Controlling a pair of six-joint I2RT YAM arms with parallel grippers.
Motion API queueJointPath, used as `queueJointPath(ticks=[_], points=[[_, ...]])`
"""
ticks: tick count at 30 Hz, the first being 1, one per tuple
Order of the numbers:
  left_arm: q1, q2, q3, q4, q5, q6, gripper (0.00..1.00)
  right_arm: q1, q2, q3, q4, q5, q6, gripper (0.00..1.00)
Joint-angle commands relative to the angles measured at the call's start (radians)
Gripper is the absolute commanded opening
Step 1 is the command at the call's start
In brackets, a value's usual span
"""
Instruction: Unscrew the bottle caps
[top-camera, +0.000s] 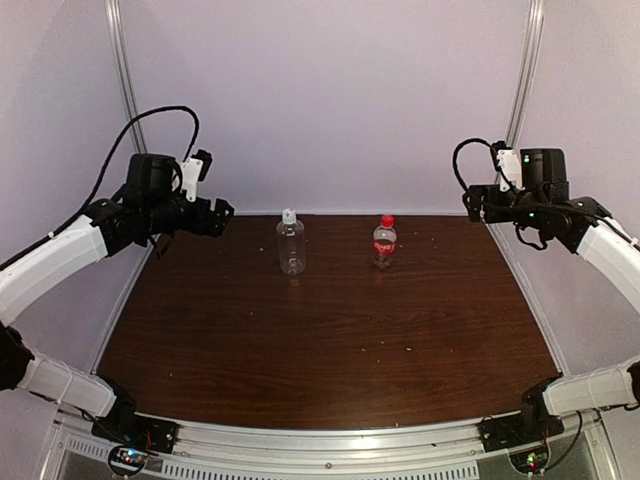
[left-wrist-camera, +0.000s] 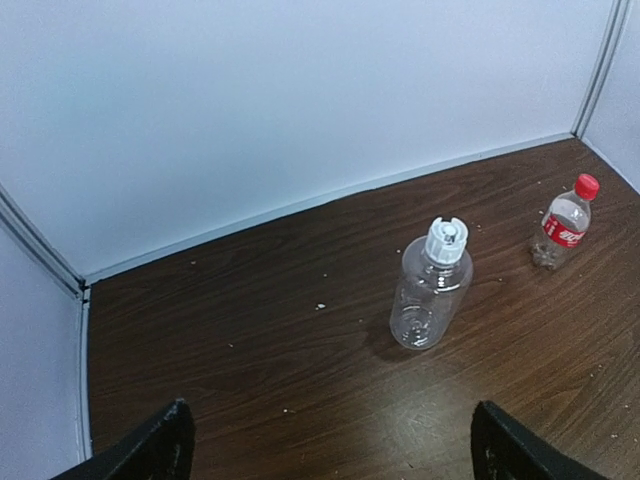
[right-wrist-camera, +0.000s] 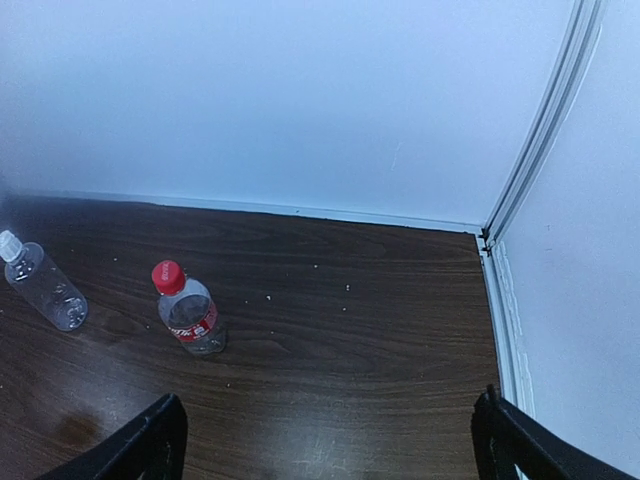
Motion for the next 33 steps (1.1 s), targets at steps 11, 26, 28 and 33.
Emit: queueJointPath(ticks=[11, 26, 28, 33], points=[[-0.005, 0.378, 0.325, -0.045, 0.308, 0.026, 0.97, -0.001, 0.018, -0.035, 0.046, -0.079, 0.058, 1.00], [-0.005, 0.715, 0.604, -0.048, 0.391, 0.017, 0.87, 0.002, 0.039, -0.072, 0.058, -0.127, 0.070, 1.00], [-0.005, 0.742, 0.627, -0.050, 0.380, 0.021, 0.85, 0.003, 0.041, -0.071, 0.055, -0.130, 0.070, 1.00], [-0.005, 0.798, 0.677, -0.049, 0.394, 0.038, 0.78, 0.003, 0.037, -0.078, 0.049, -0.126, 0.067, 1.00]])
